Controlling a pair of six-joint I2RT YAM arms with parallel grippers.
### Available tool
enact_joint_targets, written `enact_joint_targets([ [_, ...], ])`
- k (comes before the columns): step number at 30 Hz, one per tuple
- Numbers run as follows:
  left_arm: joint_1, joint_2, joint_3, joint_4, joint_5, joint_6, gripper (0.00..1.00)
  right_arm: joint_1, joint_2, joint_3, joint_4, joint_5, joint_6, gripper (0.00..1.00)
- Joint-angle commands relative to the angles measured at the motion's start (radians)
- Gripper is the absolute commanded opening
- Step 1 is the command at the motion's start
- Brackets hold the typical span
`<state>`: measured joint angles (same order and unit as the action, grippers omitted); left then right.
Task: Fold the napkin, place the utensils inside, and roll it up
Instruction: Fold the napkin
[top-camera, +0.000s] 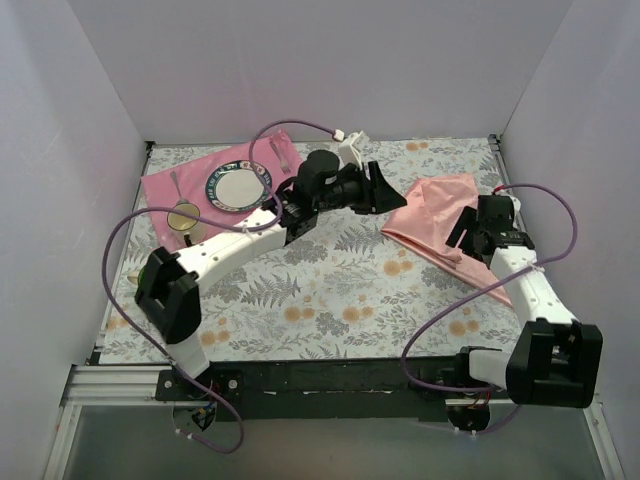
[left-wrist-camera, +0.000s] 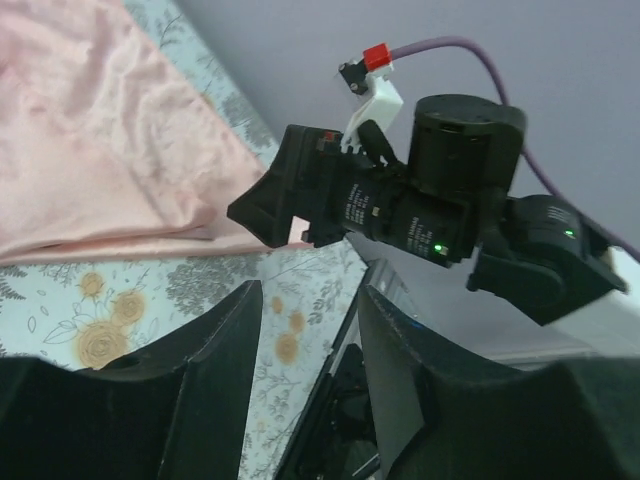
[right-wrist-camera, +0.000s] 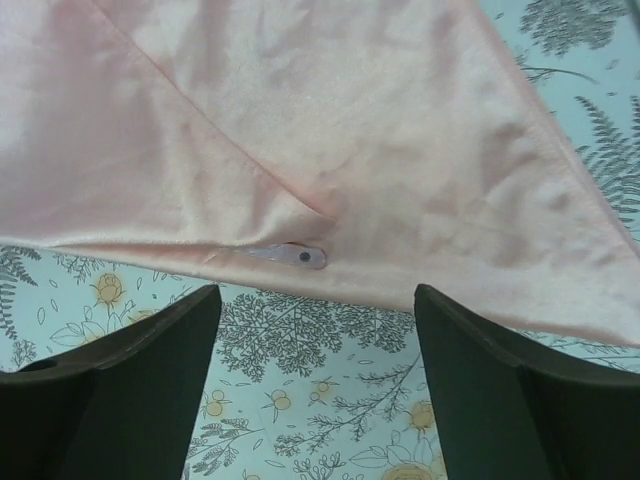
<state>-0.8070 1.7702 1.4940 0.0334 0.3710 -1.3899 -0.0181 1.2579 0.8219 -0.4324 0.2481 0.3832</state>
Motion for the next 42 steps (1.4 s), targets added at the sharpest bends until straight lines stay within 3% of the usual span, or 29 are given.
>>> enact_joint_targets([
  [1,0.002,-0.175,-0.11,-0.027,-0.009,0.011,0.45,-0.067,-0.107,0.008,-0.091,0.129,0.118,0.88],
  [3,0.002,-0.262,-0.187,-0.014,-0.012,-0.006,0.47,-0.117,-0.124,-0.016,-0.109,0.167,0.192,0.96],
  [8,0.002,-0.409,-0.308,-0.004,-0.02,-0.004,0.57,-0.383,-0.155,-0.122,-0.06,0.129,0.249,0.96],
  [12,0.002,-0.456,-0.356,-0.023,-0.021,0.006,0.6,-0.541,-0.147,-0.248,0.062,0.071,0.255,0.92],
  [18,0.002,-0.477,-0.383,-0.027,-0.023,0.005,0.61,-0.68,-0.153,-0.362,0.202,-0.019,0.258,0.85],
  [24,0.002,-0.451,-0.368,-0.027,-0.007,0.0,0.61,-0.738,-0.153,-0.421,0.267,-0.021,0.238,0.8],
  [26,0.002,-0.439,-0.364,-0.027,0.0,-0.003,0.61,-0.755,-0.152,-0.448,0.303,-0.047,0.23,0.72],
  [30,0.002,-0.413,-0.351,-0.027,0.012,-0.006,0.61,-0.758,-0.158,-0.452,0.311,-0.092,0.218,0.67],
  [36,0.002,-0.379,-0.345,-0.023,0.032,-0.015,0.61,-0.757,-0.257,-0.452,0.319,-0.159,0.163,0.5],
  [40,0.002,-0.351,-0.345,-0.004,0.049,-0.021,0.61,-0.757,-0.291,-0.44,0.301,-0.162,0.135,0.27],
  [42,0.002,-0.345,-0.347,-0.001,0.051,-0.02,0.61,-0.757,-0.295,-0.434,0.296,-0.167,0.117,0.21],
])
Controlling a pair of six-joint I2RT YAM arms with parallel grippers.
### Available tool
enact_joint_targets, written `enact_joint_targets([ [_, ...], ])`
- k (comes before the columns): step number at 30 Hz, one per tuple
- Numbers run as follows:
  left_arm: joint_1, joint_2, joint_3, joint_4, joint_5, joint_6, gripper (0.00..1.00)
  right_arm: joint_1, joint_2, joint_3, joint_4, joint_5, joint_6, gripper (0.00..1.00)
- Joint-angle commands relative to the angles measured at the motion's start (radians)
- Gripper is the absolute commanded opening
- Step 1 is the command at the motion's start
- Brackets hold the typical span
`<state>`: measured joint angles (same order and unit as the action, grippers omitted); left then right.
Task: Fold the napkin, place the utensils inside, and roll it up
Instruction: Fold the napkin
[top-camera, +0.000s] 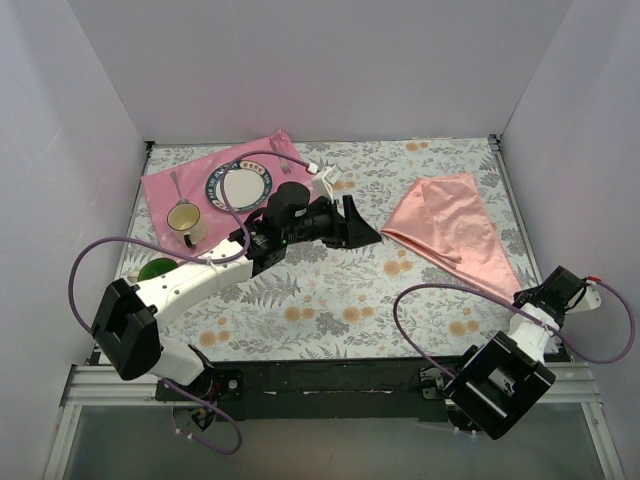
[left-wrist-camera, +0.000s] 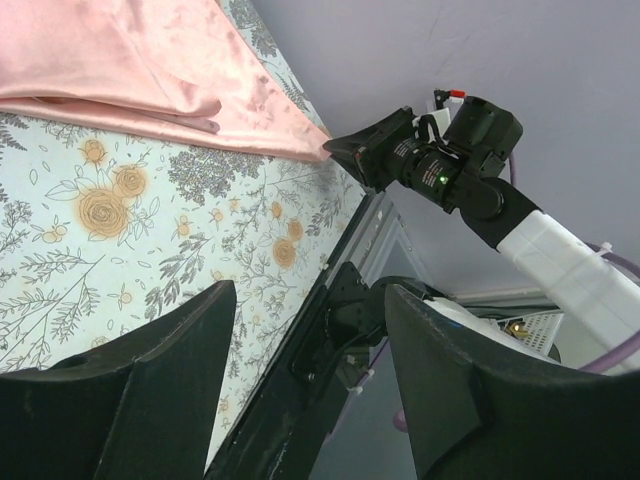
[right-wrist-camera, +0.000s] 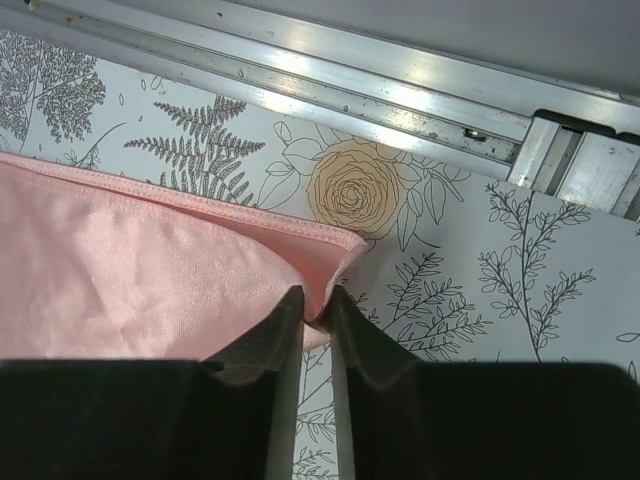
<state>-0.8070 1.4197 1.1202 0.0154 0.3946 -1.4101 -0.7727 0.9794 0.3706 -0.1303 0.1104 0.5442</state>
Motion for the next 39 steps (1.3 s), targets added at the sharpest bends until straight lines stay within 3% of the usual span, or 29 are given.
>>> enact_joint_targets([
  [1,0.002,0.007,0.024,0.017,0.026,-0.001,0.61,0.0,-0.018,0.019,-0.006,-0.031,-0.049,0.17],
  [3,0.003,0.013,0.021,0.018,0.027,0.002,0.61,0.004,-0.024,0.024,0.003,-0.064,-0.064,0.14],
  [5,0.005,0.022,0.021,0.02,0.03,0.003,0.61,0.032,-0.031,0.043,0.009,-0.093,-0.085,0.01],
  [7,0.008,0.03,0.024,0.023,0.035,-0.001,0.61,0.074,-0.033,0.074,0.008,-0.084,-0.11,0.01],
  [16,0.029,0.067,0.013,0.047,0.049,-0.012,0.61,0.559,0.034,0.267,0.02,0.055,-0.268,0.01],
  [20,0.049,0.062,-0.014,0.067,0.055,-0.027,0.61,0.731,0.178,0.405,-0.018,0.043,-0.407,0.01],
  [32,0.1,0.073,-0.033,0.081,0.082,-0.047,0.61,0.938,0.356,0.574,0.017,-0.041,-0.596,0.01],
  [39,0.111,0.09,-0.025,0.084,0.101,-0.061,0.61,0.971,0.439,0.623,0.044,-0.104,-0.621,0.01],
])
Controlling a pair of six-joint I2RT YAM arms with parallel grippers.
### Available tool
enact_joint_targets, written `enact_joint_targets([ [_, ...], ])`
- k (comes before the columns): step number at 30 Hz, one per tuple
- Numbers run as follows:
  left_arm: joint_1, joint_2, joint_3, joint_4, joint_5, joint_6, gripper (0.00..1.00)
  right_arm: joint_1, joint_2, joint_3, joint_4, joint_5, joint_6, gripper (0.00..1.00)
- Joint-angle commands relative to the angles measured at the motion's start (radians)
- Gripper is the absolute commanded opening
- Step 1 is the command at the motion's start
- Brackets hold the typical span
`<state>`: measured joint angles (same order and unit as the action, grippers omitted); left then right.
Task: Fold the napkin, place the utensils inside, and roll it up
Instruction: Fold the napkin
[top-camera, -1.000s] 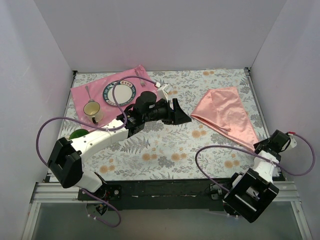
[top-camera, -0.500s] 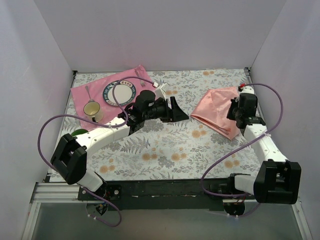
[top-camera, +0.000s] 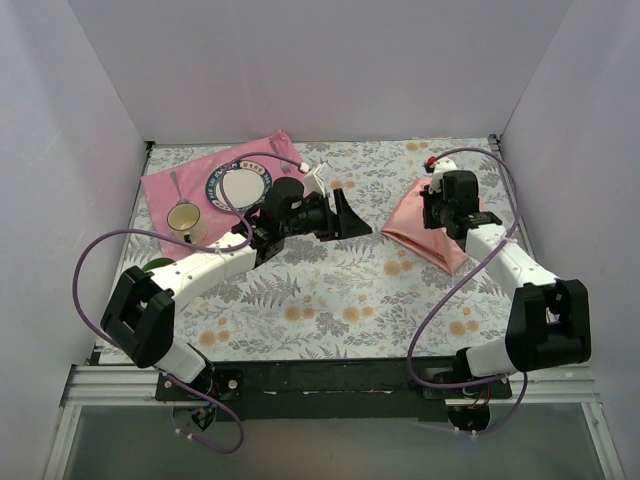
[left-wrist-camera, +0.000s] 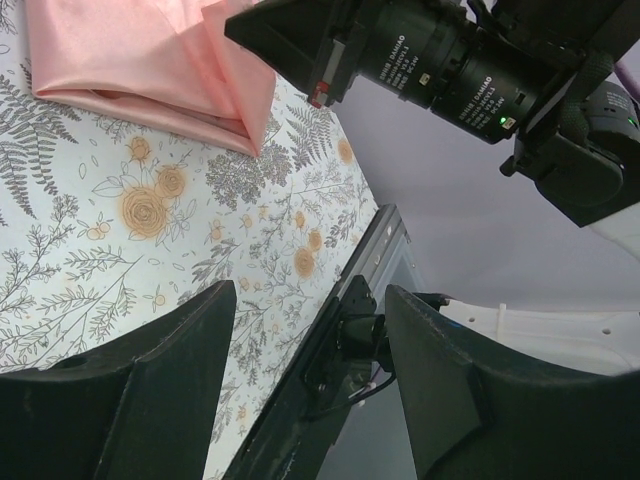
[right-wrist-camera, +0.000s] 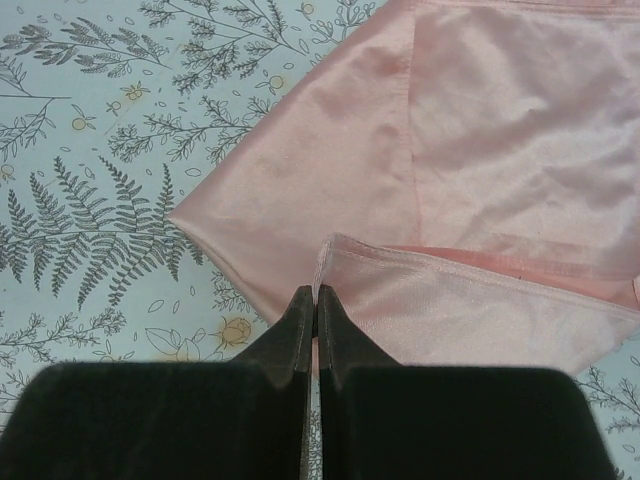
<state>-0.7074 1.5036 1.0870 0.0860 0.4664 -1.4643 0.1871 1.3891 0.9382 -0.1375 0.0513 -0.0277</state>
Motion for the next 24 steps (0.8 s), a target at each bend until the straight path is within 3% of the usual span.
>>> enact_joint_targets([
  [1,0.013,0.006,0.008,0.012,0.031,-0.008,0.61,0.011,0.037,0.062,0.053,-0.076,-0.055,0.01],
  [24,0.039,0.053,-0.019,0.05,0.057,-0.042,0.61,0.031,0.303,0.228,-0.062,-0.314,-0.196,0.01],
])
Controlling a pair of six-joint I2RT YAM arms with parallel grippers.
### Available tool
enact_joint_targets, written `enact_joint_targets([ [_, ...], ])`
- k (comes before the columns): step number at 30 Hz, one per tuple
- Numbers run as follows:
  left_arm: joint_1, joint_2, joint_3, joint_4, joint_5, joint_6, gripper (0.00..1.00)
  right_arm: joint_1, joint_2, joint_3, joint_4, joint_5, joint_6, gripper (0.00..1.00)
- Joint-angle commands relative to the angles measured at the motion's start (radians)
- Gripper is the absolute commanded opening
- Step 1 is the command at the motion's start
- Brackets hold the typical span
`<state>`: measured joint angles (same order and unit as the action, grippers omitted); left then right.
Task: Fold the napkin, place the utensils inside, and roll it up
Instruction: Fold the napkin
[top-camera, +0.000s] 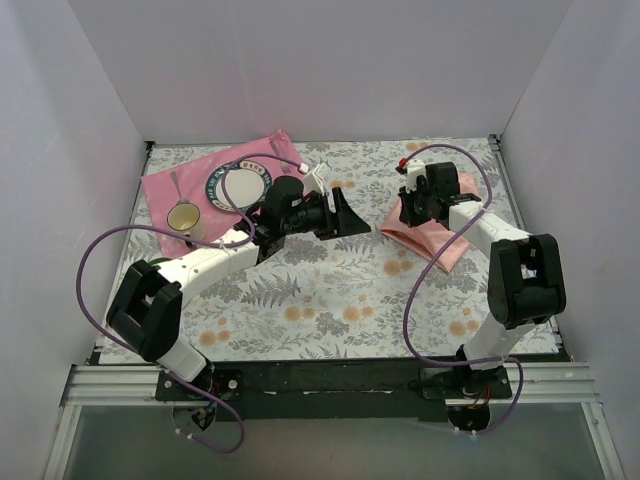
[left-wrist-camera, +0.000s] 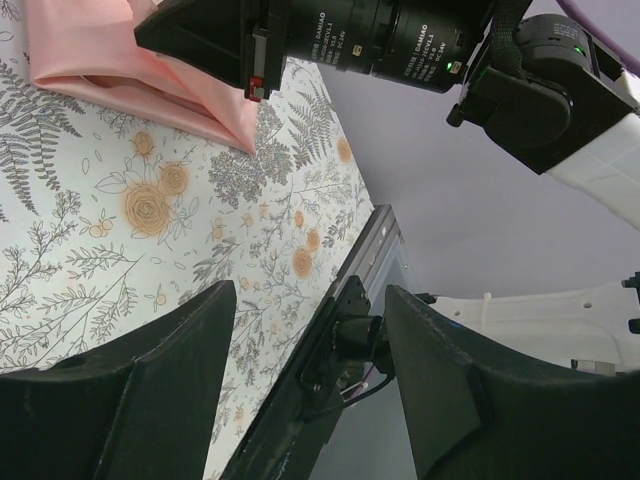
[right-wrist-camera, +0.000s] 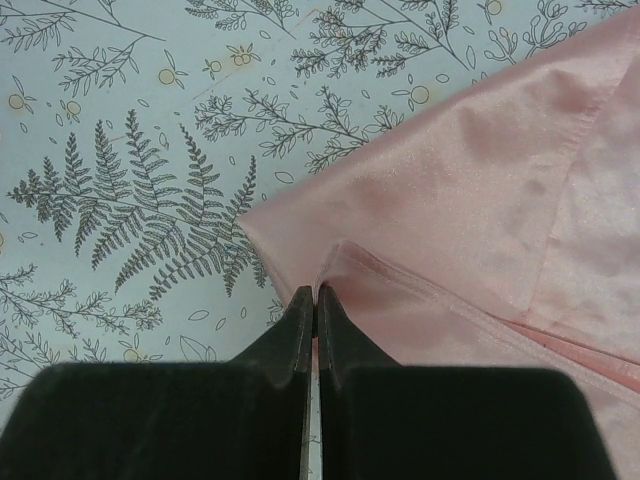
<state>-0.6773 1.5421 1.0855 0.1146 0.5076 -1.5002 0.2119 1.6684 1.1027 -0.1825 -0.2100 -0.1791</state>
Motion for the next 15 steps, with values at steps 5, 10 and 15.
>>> enact_joint_targets([
  [5,0.01,0.032,-0.021,0.039,0.025,-0.018,0.6,0.007,0.07,0.085,-0.032,-0.057,-0.06,0.01],
  [10,0.012,0.058,-0.021,0.053,0.011,-0.026,0.6,0.009,0.117,0.121,-0.067,-0.112,-0.045,0.01],
  [15,0.012,0.13,0.008,0.053,-0.067,-0.037,0.61,0.007,0.148,0.169,-0.098,-0.21,0.038,0.3],
])
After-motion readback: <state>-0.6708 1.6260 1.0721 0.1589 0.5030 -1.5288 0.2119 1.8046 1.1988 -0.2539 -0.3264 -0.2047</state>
